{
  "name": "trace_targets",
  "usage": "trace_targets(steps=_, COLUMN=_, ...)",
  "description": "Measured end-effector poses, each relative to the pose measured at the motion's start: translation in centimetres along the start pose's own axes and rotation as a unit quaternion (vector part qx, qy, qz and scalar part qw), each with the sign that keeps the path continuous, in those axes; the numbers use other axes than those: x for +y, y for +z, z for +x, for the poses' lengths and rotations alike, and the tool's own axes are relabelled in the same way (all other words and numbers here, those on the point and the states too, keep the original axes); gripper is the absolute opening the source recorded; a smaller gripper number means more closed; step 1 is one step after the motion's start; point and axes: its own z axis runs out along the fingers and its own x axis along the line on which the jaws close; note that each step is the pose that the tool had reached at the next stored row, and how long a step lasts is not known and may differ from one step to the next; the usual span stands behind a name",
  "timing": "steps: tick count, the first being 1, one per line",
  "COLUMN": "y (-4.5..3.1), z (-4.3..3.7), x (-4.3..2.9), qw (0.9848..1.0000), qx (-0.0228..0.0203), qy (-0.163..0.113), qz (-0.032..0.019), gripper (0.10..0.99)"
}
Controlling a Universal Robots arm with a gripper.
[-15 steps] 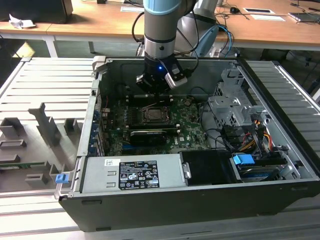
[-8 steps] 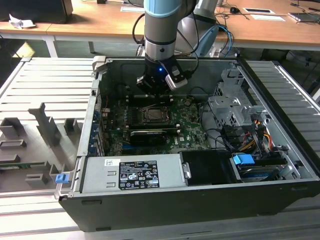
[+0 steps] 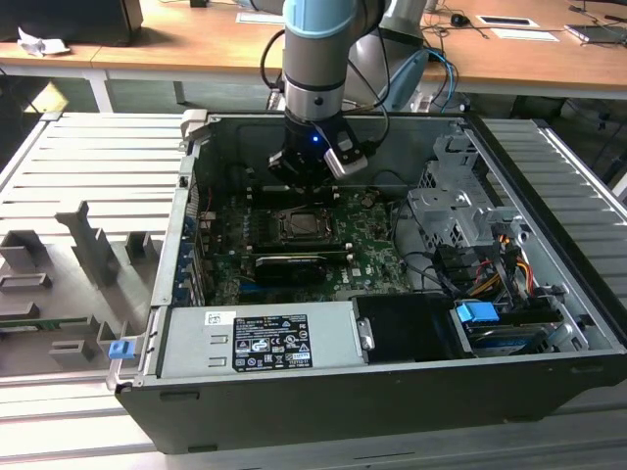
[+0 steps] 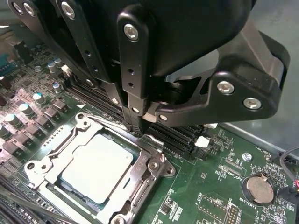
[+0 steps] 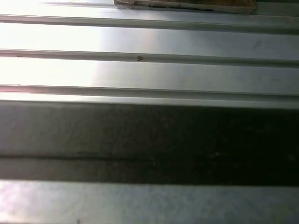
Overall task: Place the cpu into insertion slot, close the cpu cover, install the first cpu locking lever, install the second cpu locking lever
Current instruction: 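Install the first cpu locking lever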
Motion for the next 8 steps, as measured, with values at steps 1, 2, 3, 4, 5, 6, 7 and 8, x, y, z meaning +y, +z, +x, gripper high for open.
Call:
trace_targets(steps=1, y=0.06, z=-0.04, x=0.01, qw=1.0, qx=0.0, qy=0.0, qz=0.0, gripper=0.106)
trace_targets(steps=2, y=0.11, z=-0.15, x=0.02, qw=1.0, qx=0.0, qy=0.0, qz=0.0, gripper=0.106)
trace_targets(steps=3, y=0.14, z=-0.25, x=0.04, qw=1.0, qx=0.0, qy=0.0, qz=0.0, gripper=0.106)
trace_targets(steps=4, y=0.16, z=-0.37, x=0.06, qw=1.0, qx=0.0, qy=0.0, qz=0.0, gripper=0.106)
trace_targets(steps=5, y=0.16, z=-0.43, x=0.08, qw=1.0, qx=0.0, qy=0.0, qz=0.0, gripper=0.106)
trace_targets(steps=6, y=0.17, z=-0.5, x=0.11, qw=1.0, qx=0.0, qy=0.0, qz=0.0, gripper=0.106)
trace_targets(steps=7, y=0.19, z=-0.59, x=0.15, qw=1.0, qx=0.0, qy=0.0, qz=0.0, gripper=0.106)
trace_targets(steps=8, y=0.21, z=-0.69, x=0.22, qw=1.0, qx=0.0, qy=0.0, qz=0.0, gripper=0.106)
